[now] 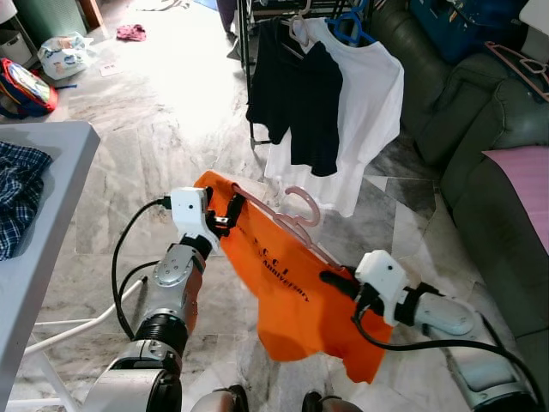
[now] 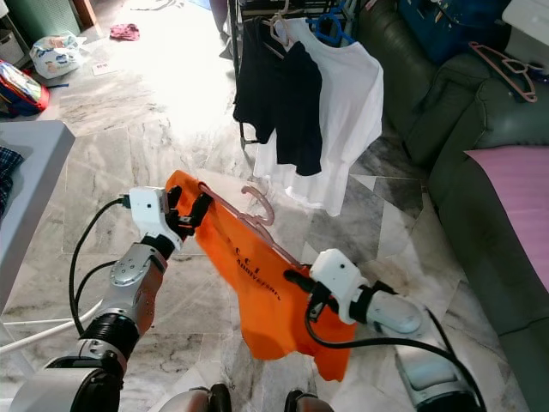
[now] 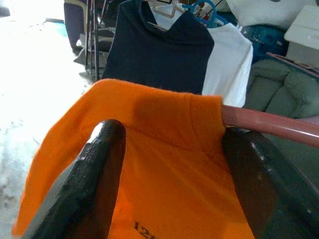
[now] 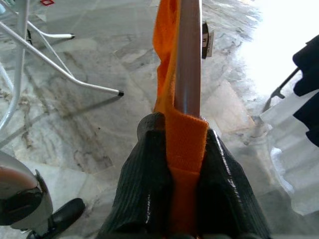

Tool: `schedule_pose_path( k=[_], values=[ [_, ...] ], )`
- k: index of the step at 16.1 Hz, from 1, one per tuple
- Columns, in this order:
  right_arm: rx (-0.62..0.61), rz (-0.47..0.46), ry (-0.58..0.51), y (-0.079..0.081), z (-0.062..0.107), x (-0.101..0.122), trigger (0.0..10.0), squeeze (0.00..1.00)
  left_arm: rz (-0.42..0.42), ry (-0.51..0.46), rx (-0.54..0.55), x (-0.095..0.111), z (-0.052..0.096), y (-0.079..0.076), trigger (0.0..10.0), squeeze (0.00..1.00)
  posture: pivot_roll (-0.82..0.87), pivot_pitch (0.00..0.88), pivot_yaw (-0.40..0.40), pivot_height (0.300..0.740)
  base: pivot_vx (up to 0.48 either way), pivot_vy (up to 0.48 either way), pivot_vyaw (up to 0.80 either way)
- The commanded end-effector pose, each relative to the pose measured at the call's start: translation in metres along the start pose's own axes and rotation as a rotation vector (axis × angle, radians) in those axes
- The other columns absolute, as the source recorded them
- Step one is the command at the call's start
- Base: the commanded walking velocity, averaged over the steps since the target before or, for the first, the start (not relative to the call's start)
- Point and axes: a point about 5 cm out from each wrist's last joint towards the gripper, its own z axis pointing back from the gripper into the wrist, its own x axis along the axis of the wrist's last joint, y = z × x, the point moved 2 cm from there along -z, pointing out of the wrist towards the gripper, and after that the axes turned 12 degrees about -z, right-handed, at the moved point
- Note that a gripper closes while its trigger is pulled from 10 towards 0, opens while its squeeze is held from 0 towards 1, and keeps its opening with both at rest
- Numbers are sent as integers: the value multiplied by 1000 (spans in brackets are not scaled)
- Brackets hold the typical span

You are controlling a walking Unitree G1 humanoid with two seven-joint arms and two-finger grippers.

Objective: Hang hanger

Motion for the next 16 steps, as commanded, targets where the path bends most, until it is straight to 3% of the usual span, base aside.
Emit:
schedule_pose_path(
  k=[1,2,10,13,16],
  values=[
    [35,14,-29,3,3,10,10000,0,-31,8,-21,-2,1,0,7333,0,-49,189,11,740,0,0,0],
    [41,13,-36,3,4,13,10000,0,-26,7,-17,-2,1,1,0,0,-48,190,10,740,0,0,0],
    [18,20,-25,1,6,14,10000,0,-34,11,-26,-4,3,1,0,0,-55,191,12,740,0,0,0],
    [5,23,-15,-3,7,13,10000,0,-72,39,-130,-9,6,0,0,0,-52,191,10,740,0,0,0],
    [-10,36,-7,-6,6,12,10000,0,-80,36,-156,-9,7,0,0,0,-49,189,11,740,0,0,0]
  ],
)
